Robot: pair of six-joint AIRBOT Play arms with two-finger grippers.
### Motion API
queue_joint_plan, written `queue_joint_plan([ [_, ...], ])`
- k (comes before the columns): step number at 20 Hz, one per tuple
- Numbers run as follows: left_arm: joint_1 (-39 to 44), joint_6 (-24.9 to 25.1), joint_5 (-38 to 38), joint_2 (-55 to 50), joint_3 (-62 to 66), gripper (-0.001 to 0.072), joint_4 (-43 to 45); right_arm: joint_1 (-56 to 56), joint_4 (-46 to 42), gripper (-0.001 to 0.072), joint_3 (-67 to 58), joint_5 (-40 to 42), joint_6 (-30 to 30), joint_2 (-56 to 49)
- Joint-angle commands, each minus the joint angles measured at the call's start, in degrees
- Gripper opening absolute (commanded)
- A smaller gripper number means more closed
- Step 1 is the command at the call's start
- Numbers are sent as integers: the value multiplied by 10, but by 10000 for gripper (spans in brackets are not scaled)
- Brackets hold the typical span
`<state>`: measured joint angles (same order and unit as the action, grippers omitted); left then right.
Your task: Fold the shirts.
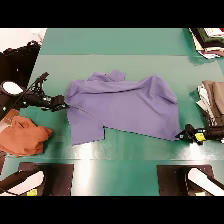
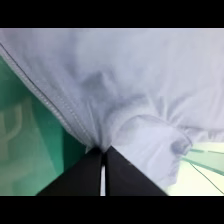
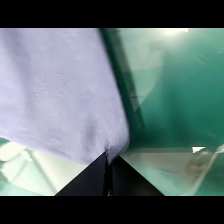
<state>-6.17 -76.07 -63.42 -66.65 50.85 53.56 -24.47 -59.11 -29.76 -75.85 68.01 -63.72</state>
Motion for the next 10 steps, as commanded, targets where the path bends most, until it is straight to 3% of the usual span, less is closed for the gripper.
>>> queue_joint_plan([
  [1,0,-5,-11,23,37,21,1,49,11,17,-48,-27,-10,11],
  [4,0,-6,-12,96,136,22,6,97,11,17,-176,-29,5,63],
  [10,0,-20,-24,186,420,22,5,133,11,17,-503,43,16,136],
])
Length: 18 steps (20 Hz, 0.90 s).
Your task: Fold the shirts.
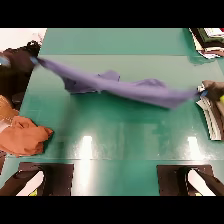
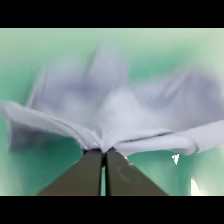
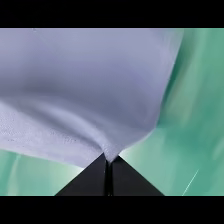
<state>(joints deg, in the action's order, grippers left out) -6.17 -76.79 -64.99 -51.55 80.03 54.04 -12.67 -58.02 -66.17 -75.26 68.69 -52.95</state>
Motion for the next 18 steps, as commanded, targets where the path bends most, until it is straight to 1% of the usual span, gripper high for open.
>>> queue_joint_plan([
  [1,0,-13,-20,38,182,22,-1,14,-2,17,-188,43,9,33],
  [3,0,-18,-43,38,291,22,-2,4,-2,17,-275,44,9,46],
  [5,0,-42,-51,38,381,22,-2,-12,-2,17,-339,43,11,59],
  [7,0,-59,-49,38,446,21,-3,-32,-6,17,-381,41,24,75],
  [9,0,-61,-49,38,489,21,-18,-55,-6,17,-423,28,25,79],
  [10,0,-67,-49,38,501,21,-28,-64,-7,17,-445,20,35,76],
  [12,0,-68,-52,38,502,21,-30,-74,-6,17,-492,-11,51,53],
  [14,0,-68,-56,38,458,21,-2,-73,-5,17,-527,-47,70,17],
  [16,0,-68,-59,38,364,22,20,-73,0,17,-512,-76,81,-22],
  [18,0,-67,-62,24,250,22,23,-72,0,16,-453,-111,83,-62],
])
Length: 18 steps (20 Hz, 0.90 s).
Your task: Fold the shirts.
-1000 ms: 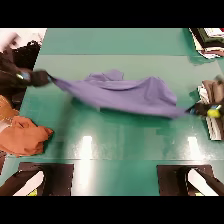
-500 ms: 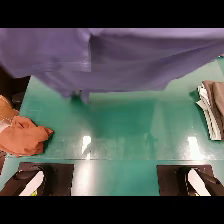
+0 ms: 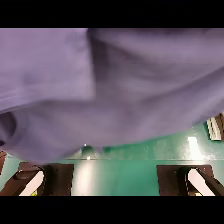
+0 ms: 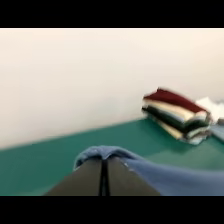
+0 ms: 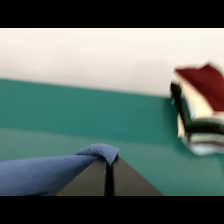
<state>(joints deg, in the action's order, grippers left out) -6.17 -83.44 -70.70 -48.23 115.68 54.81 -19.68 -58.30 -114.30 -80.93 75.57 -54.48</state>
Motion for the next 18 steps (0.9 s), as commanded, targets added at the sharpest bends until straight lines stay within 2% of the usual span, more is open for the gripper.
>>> queue_joint_plan([
  [1,0,7,-5,-22,-161,22,15,6,0,17,60,-68,14,-71],
  [5,0,31,6,-129,-312,22,13,74,-71,17,186,-60,14,-181],
  [9,0,59,99,-296,-347,22,5,132,-113,17,227,7,14,-323],
  [11,0,64,154,-365,-327,22,-1,144,-113,16,195,52,33,-393],
  [13,0,64,178,-425,-283,22,-6,154,-113,16,135,75,42,-454],
  [16,0,64,180,-458,-237,22,-6,161,-108,16,62,70,42,-499],
  [18,-1,64,153,-452,-234,22,-2,162,-109,16,45,69,41,-501],
])
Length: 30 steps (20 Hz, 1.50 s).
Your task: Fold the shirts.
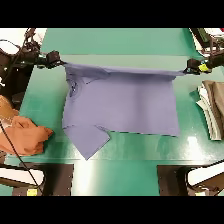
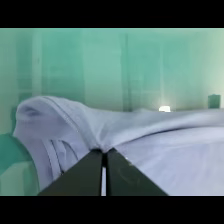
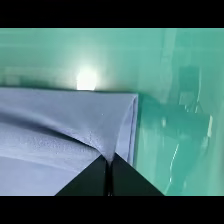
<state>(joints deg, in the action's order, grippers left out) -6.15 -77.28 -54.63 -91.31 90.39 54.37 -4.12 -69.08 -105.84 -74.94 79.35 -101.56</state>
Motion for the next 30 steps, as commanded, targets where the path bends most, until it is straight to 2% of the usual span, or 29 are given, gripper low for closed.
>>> queue_joint_plan([
  [1,-1,2,-42,-17,19,22,17,6,-2,16,-40,4,3,-26],
  [3,8,2,-119,-15,10,21,52,6,-7,16,-20,-12,3,-15],
  [4,16,2,-131,-14,-4,21,71,7,-25,16,5,-13,3,-4],
  [7,42,2,-105,-12,-74,22,101,16,-58,16,99,5,3,31],
  [10,50,-1,-55,-13,-125,23,101,16,-48,19,174,29,3,50],
  [11,46,-17,-57,-13,-128,26,104,16,-32,59,190,28,3,53],
  [12,40,-29,-66,-11,-128,192,104,12,-17,262,200,24,3,55],
  [13,33,-43,-89,-8,-127,482,103,9,-3,404,208,21,3,61],
  [17,-1,-35,-198,62,-150,478,132,-26,21,407,265,8,-8,143],
  [19,-1,-40,-195,139,-228,478,148,-43,21,407,322,8,-15,205],
  [25,0,-83,-179,345,-524,478,112,-65,21,406,449,32,-15,336],
  [30,1,-78,-148,382,-652,478,32,-65,22,406,463,45,-14,380],
])
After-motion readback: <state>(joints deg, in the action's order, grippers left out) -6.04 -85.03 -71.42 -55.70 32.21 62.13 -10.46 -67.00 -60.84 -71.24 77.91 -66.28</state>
